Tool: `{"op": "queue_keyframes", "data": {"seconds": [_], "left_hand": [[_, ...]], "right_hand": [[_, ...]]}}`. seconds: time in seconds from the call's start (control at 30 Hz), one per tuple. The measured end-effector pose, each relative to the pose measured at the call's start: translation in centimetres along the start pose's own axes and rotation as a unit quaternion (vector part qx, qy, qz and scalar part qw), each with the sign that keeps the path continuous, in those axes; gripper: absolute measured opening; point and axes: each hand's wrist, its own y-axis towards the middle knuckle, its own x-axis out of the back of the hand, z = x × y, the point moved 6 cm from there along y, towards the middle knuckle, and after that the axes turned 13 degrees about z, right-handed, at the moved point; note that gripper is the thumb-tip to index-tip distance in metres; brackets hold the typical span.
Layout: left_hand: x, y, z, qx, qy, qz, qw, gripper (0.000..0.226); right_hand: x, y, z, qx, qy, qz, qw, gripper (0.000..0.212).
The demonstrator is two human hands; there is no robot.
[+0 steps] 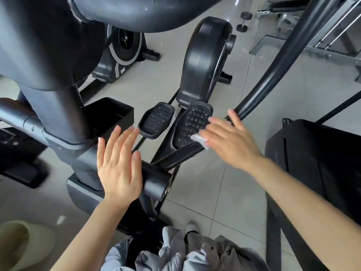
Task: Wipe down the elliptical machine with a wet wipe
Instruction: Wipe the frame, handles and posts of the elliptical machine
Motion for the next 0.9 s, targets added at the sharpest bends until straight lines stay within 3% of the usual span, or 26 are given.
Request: {"op": "queue_keyframes", "data": {"seconds": [0.07, 0.13, 0.23, 0.33, 0.47, 0.67, 0.77, 0.9], "left_hand": [[0.1, 0.0, -0.1, 0.001, -0.002, -0.007, 1.0, 0.048], [0.1, 0.1, 0.0, -0.006, 0.001, -0.011, 1.0, 0.047], [0.2, 0.0, -0.1, -0.011, -0.001, -0.016, 1.0, 0.045], [0.2, 0.1, 0.0, -0.01, -0.004, -0.02, 1.0, 0.044], [0.1, -0.1, -0.1, -0.006, -0.004, -0.022, 1.0, 0.043], [0.3, 0.1, -0.1, 0.004, -0.003, -0.015, 1.0, 0.044], [0.3, 0.0, -0.2, 0.004, 0.008, -0.007, 1.0, 0.045], [0.3, -0.1, -0.6, -0.011, 0.023, 0.009, 1.0, 0.048]], "right_hand": [[0.8, -1.5, -3.7, -0.074, -0.042, -0.008, 0.996, 0.031], [0.6, -1.3, -1.9, -0.094, -0.002, -0.021, 0.995, 0.035], [0.2, 1.3, 6.3, 0.037, 0.201, 0.01, 0.979, 0.037], [0.8, 3.0, 10.1, 0.165, 0.273, 0.094, 0.943, 0.042], [0.8, 2.9, 7.5, 0.191, 0.206, 0.137, 0.95, 0.045], [0.4, 0.1, 0.4, 0.049, 0.086, 0.08, 0.992, 0.043], [0.8, 1.9, 4.9, 0.101, 0.141, 0.04, 0.984, 0.036], [0.5, 2.5, 10.6, 0.172, 0.252, 0.021, 0.952, 0.043]]}}
